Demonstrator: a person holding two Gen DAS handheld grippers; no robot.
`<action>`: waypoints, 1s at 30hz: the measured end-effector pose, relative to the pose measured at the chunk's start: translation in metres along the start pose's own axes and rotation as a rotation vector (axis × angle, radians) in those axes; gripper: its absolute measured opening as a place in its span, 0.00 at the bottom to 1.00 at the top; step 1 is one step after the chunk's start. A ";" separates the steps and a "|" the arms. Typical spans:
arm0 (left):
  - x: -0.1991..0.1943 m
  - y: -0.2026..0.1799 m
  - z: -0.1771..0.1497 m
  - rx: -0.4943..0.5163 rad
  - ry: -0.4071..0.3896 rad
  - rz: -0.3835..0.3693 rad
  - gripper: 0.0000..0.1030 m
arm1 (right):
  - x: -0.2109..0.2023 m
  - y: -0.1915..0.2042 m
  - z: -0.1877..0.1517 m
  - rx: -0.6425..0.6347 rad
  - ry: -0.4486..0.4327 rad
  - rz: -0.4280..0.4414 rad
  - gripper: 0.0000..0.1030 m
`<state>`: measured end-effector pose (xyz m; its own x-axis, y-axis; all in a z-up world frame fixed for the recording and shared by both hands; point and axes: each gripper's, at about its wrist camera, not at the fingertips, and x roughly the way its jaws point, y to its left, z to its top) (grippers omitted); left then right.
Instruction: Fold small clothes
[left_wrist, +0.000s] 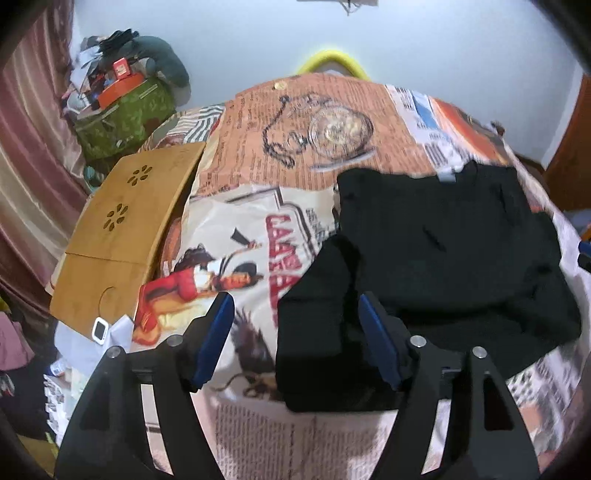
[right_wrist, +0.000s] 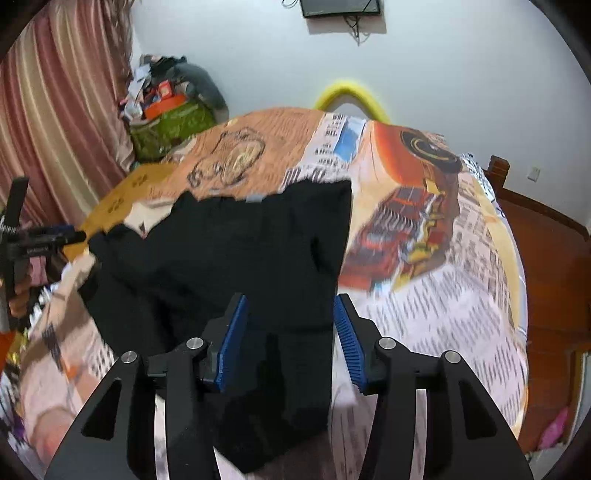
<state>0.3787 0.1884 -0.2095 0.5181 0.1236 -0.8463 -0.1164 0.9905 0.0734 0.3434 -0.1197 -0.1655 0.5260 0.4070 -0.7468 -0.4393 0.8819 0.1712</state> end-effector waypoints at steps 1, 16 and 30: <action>0.002 -0.002 -0.004 0.006 0.010 0.002 0.68 | 0.001 0.001 -0.006 -0.006 0.014 0.001 0.44; 0.056 0.001 -0.048 -0.129 0.204 -0.201 0.52 | 0.015 0.002 -0.065 0.093 0.107 0.023 0.53; 0.002 -0.022 -0.084 -0.094 0.177 -0.191 0.19 | 0.006 0.018 -0.068 0.123 0.096 0.097 0.09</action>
<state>0.3115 0.1615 -0.2575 0.3833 -0.0859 -0.9196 -0.1126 0.9839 -0.1388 0.2888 -0.1179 -0.2105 0.4109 0.4718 -0.7801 -0.3888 0.8646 0.3182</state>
